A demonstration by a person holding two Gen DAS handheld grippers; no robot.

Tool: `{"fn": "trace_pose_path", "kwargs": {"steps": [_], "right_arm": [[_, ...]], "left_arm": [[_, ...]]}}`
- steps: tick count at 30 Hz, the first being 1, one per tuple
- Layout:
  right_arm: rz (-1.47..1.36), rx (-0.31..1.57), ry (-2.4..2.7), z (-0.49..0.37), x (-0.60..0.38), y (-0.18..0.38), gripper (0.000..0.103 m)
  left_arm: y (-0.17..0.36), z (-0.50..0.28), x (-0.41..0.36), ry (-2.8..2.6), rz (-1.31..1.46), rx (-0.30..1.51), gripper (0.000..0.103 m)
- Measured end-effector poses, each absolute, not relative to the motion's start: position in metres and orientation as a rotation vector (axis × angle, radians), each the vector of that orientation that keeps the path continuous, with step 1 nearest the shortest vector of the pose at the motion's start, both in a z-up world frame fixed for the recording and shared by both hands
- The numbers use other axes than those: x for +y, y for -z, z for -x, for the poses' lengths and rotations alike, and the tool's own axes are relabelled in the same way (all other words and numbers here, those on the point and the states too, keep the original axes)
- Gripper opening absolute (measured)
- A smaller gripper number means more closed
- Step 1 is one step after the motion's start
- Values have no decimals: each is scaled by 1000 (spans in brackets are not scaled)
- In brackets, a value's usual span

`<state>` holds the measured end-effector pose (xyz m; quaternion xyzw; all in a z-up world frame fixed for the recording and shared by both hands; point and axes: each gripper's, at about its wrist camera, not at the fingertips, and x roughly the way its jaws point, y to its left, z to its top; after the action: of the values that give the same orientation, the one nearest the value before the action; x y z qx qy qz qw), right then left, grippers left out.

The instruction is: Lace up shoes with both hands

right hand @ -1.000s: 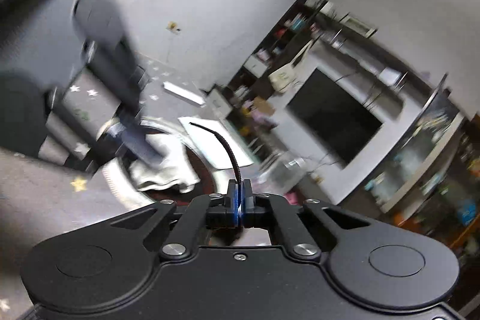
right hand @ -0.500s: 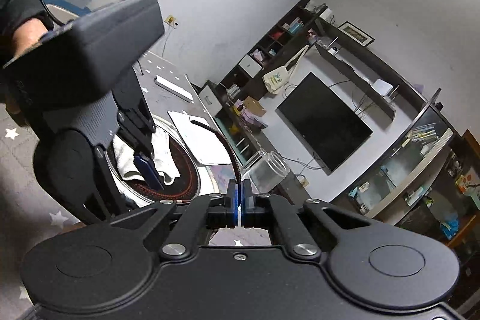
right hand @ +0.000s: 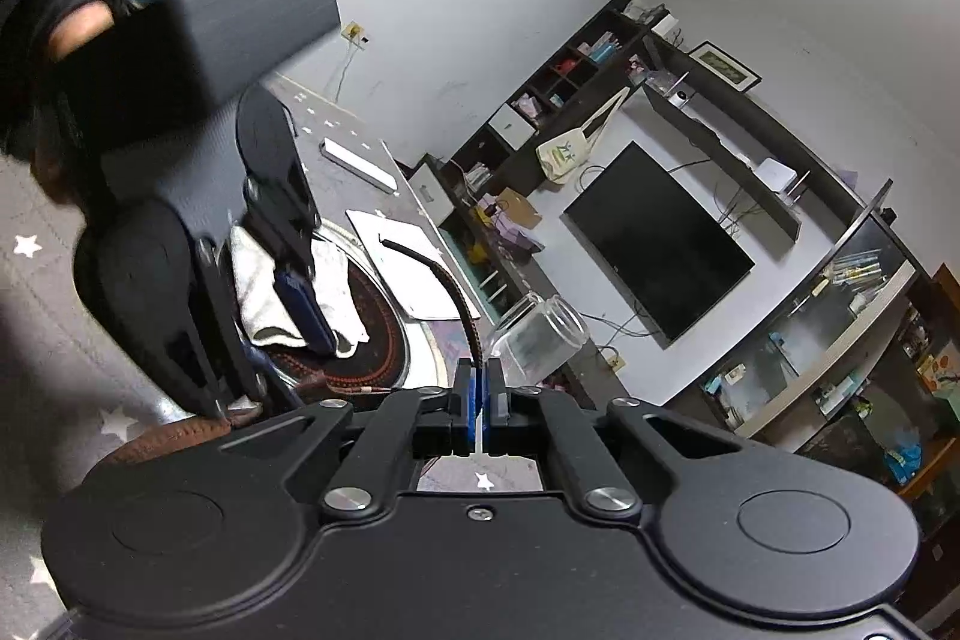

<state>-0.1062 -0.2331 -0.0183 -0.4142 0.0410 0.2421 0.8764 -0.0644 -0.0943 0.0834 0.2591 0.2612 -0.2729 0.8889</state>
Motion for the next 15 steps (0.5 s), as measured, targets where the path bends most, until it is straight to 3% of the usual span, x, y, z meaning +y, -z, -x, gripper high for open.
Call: {"fn": "trace_pose_path", "kwargs": {"steps": [15], "right_arm": [[1137, 138, -533, 100, -201, 87, 2]], "left_arm": [[-71, 65, -53, 561, -400, 523, 39]]}}
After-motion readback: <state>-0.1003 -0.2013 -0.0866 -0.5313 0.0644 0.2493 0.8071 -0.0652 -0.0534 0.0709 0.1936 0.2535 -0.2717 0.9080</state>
